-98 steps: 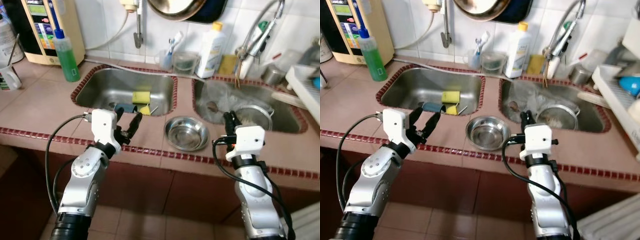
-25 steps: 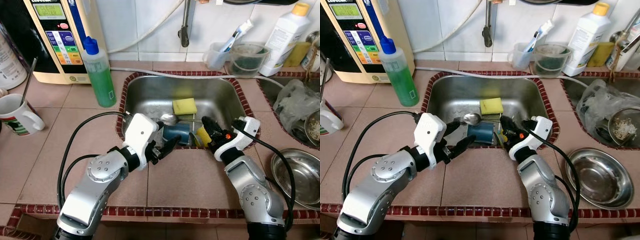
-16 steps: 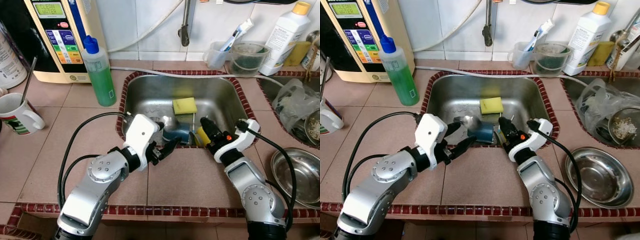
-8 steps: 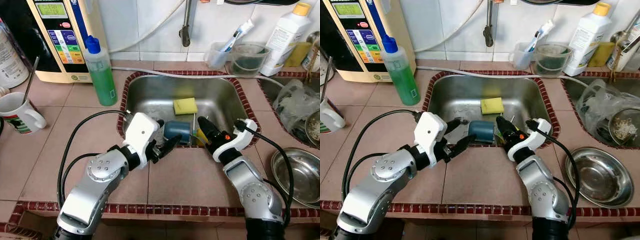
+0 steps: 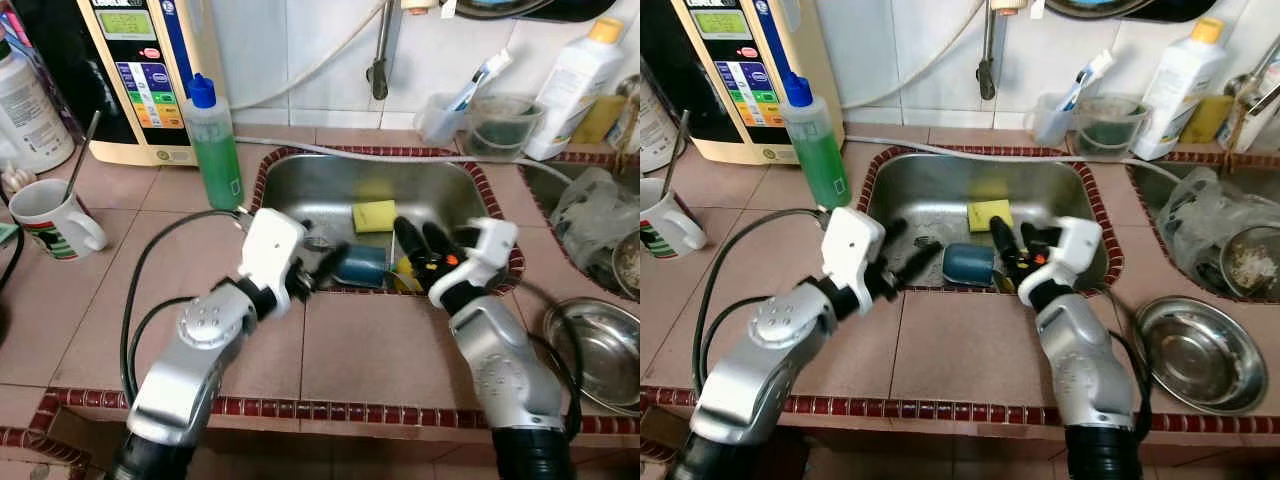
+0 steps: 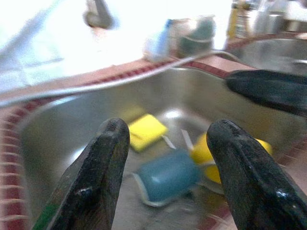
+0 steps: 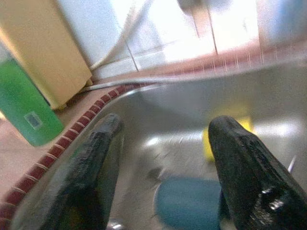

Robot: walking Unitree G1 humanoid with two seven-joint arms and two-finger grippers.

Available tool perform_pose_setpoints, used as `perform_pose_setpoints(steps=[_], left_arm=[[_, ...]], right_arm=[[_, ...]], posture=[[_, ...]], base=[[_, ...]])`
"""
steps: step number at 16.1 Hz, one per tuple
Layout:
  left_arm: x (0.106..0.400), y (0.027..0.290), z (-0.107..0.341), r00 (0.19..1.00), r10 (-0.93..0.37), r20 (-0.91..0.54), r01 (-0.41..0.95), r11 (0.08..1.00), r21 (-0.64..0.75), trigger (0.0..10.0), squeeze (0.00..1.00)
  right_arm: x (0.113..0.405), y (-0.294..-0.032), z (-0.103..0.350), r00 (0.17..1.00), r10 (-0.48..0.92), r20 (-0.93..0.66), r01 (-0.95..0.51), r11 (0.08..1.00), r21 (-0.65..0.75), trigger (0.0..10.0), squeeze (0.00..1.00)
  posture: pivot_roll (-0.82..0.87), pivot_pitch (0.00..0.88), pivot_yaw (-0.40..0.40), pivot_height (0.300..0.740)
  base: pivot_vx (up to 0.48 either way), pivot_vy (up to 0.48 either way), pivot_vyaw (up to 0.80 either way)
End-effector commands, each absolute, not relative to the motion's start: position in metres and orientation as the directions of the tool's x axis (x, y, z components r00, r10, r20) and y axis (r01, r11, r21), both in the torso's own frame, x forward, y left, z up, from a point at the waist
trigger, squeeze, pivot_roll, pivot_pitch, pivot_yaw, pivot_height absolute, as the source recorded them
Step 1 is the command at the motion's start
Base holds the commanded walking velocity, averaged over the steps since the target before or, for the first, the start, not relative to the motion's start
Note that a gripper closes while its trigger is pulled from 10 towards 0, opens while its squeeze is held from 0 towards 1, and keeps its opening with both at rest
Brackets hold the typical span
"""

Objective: Kitchen organization

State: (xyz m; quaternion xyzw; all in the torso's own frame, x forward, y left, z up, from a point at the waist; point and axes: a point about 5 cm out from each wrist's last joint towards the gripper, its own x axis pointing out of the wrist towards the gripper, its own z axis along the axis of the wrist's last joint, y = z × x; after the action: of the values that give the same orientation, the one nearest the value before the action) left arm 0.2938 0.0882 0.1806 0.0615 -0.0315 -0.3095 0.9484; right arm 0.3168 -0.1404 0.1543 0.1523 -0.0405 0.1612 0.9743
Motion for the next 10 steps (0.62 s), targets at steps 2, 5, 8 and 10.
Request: perform_pose_setpoints(steps=[2, 5, 8, 10], left_arm=[[0.3, 0.092, 0.182, 0.832, -0.553, 0.045, 0.54, 0.825, 0.165, 10.0, 0.0], [0.312, 0.102, 0.171, 0.872, -0.488, 0.047, 0.475, 0.865, 0.162, 10.0, 0.0], [0.32, 0.109, 0.165, 0.894, -0.442, 0.076, 0.433, 0.895, 0.113, 10.0, 0.0], [0.321, 0.111, 0.163, 0.899, -0.429, 0.087, 0.424, 0.903, 0.077, 10.0, 0.0]], right_arm=[[0.318, -0.132, 0.163, 0.932, 0.316, 0.175, -0.336, 0.937, 0.093, 10.0, 1.0], [0.324, -0.143, 0.157, 0.971, 0.147, 0.188, -0.152, 0.988, 0.016, 10.0, 1.0], [0.322, -0.15, 0.153, 0.975, 0.075, 0.21, -0.076, 0.997, -0.002, 10.0, 1.0], [0.32, -0.152, 0.153, 0.975, 0.061, 0.216, -0.062, 0.998, -0.005, 10.0, 1.0]], posture=[[-0.09, 0.0, -0.013, 0.74], [-0.11, 0.0, -0.013, 0.74], [-0.12, 0.0, -0.019, 0.74], [-0.12, 0.0, -0.023, 0.74]], base=[[0.0, 0.0, 0.0], [0.0, 0.0, 0.0], [0.0, 0.0, 0.0], [0.0, 0.0, 0.0]])
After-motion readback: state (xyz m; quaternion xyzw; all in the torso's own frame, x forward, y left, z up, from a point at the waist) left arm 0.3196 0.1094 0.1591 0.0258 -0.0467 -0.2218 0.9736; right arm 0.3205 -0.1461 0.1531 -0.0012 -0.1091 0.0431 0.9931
